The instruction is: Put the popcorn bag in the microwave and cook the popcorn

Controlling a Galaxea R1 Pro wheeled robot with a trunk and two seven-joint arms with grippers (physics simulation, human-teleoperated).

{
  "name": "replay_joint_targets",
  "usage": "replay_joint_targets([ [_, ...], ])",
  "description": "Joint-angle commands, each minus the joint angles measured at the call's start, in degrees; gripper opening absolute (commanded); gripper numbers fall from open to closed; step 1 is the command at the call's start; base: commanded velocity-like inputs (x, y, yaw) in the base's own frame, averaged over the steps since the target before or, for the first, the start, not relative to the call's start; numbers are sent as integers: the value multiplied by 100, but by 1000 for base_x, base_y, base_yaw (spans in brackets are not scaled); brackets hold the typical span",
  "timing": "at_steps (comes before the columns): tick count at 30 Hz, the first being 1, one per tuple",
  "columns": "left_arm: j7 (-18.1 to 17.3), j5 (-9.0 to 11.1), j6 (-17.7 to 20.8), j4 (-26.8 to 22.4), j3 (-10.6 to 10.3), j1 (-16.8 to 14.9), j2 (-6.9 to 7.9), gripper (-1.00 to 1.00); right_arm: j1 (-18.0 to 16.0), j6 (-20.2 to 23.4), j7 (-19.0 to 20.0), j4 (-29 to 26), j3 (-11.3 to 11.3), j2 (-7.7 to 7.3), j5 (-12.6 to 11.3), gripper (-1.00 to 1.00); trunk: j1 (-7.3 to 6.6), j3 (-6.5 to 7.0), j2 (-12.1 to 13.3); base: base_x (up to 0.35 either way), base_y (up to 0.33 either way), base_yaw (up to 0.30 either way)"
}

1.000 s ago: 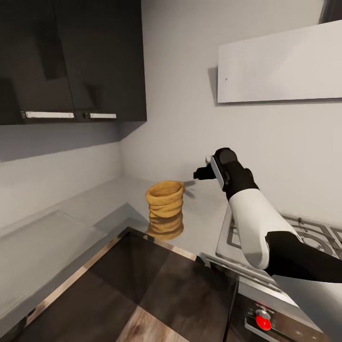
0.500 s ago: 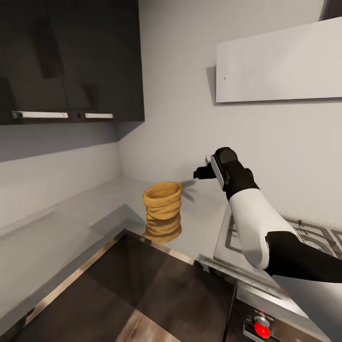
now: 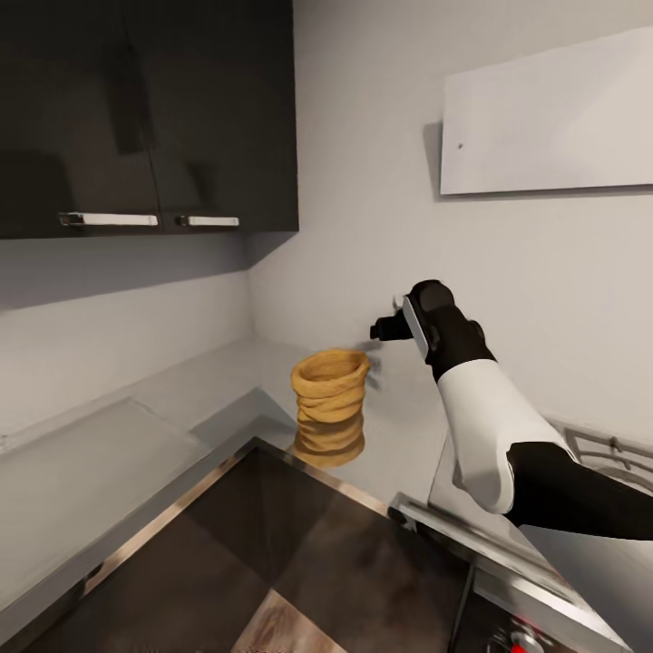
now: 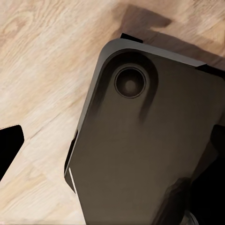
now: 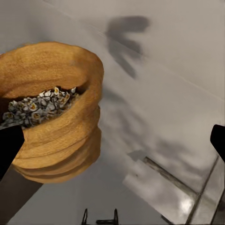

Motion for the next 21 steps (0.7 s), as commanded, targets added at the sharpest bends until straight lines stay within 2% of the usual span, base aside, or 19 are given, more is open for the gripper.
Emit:
replay_joint_targets([
  [1, 5, 2, -12, -4, 37, -2, 1, 100, -5, 19, 33, -6, -27, 8, 53, 100, 1, -7, -5, 0, 0, 276],
  [4, 5, 3, -13, -4, 37, -3, 5, 100, -3, 19, 26, -6, -24, 8, 68, 100, 1, -7, -5, 0, 0, 271],
  [7, 5, 3, -14, -4, 36, -4, 5, 100, -5, 19, -67, -9, -18, 8, 77, 100, 1, -7, -5, 0, 0, 99],
  [9, 5, 3, -15, -4, 36, -4, -8, 100, -5, 19, -483, -13, -7, 8, 89, 100, 1, -7, -5, 0, 0, 17],
  [12, 5, -4, -14, -4, 37, -3, -11, 100, -1, 19, -732, -12, 0, 8, 75, 100, 1, -7, -5, 0, 0, 4],
  [21, -2, -6, -7, -4, 33, -1, -19, 100, 0, 19, -829, 62, 2, 8, 50, 100, 1, -7, -5, 5, -1, 0],
])
